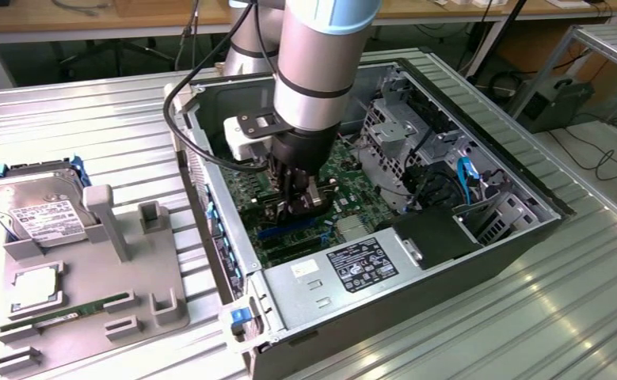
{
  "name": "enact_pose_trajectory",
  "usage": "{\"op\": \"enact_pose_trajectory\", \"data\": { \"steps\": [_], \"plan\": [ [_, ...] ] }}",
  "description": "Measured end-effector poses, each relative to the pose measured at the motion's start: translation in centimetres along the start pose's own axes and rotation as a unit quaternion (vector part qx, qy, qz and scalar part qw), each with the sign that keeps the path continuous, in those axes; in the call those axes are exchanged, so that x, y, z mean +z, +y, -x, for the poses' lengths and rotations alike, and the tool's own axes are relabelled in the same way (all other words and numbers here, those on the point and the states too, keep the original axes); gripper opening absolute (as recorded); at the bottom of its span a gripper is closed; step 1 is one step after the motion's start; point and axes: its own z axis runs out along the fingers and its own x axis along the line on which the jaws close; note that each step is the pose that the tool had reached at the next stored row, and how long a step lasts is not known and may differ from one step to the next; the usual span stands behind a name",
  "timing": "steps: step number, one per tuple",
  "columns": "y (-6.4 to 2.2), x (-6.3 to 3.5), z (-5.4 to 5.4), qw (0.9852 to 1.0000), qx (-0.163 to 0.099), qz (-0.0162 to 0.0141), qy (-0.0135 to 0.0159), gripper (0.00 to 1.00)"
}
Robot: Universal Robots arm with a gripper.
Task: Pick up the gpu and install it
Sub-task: 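Insert the gpu into the slot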
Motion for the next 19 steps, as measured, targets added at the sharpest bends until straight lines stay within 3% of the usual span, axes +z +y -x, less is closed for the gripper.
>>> {"op": "enact_pose_trajectory", "data": {
  "steps": [19],
  "plan": [
    [0.00,0.11,-0.13,0.9999,0.016,-0.0003,-0.0002,0.26]
  ]
}}
